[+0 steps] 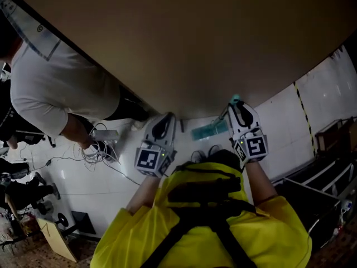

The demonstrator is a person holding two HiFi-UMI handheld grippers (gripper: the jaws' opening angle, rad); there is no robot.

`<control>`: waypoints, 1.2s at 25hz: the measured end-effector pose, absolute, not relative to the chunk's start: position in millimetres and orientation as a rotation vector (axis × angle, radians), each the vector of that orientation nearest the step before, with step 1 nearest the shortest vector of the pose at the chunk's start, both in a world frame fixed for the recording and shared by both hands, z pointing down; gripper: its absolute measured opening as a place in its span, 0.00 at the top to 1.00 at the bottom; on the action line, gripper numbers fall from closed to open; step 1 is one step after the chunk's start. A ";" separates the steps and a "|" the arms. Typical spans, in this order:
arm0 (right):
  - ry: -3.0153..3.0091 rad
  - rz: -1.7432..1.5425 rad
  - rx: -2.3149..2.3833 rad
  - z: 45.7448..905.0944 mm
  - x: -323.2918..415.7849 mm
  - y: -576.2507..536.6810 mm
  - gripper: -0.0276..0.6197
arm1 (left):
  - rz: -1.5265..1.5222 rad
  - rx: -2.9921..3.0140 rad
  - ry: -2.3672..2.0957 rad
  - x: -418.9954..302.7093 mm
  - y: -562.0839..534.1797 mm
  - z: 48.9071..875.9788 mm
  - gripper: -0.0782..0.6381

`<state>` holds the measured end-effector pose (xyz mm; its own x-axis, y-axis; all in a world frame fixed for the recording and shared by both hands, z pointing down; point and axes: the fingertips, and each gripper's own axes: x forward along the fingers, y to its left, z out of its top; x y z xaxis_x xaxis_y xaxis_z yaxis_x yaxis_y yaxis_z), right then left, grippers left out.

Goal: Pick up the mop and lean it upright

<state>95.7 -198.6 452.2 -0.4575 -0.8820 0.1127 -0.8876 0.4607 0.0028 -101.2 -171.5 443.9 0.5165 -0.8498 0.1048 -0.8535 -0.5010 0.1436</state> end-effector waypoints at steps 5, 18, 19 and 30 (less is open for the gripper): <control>-2.435 0.232 1.556 560.3 93.7 -222.6 0.80 | 0.089 2.546 -1.476 -111.4 -167.4 460.7 0.85; -2.319 0.318 1.567 640.9 74.3 -288.0 0.80 | 0.158 2.518 -1.442 -108.5 -167.7 490.7 0.85; -2.316 0.317 1.572 641.4 72.5 -292.9 0.80 | 0.161 2.520 -1.440 -108.6 -168.7 490.6 0.85; -2.268 0.282 1.575 645.8 60.8 -323.0 0.79 | 0.167 2.453 -1.465 -124.0 -163.2 503.1 0.85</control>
<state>60.8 -323.0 645.8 -0.3109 -0.8602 0.4042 -0.9330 0.3572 0.0426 -124.0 -163.2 503.1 0.4795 -0.8444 0.2388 -0.8765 -0.4475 0.1778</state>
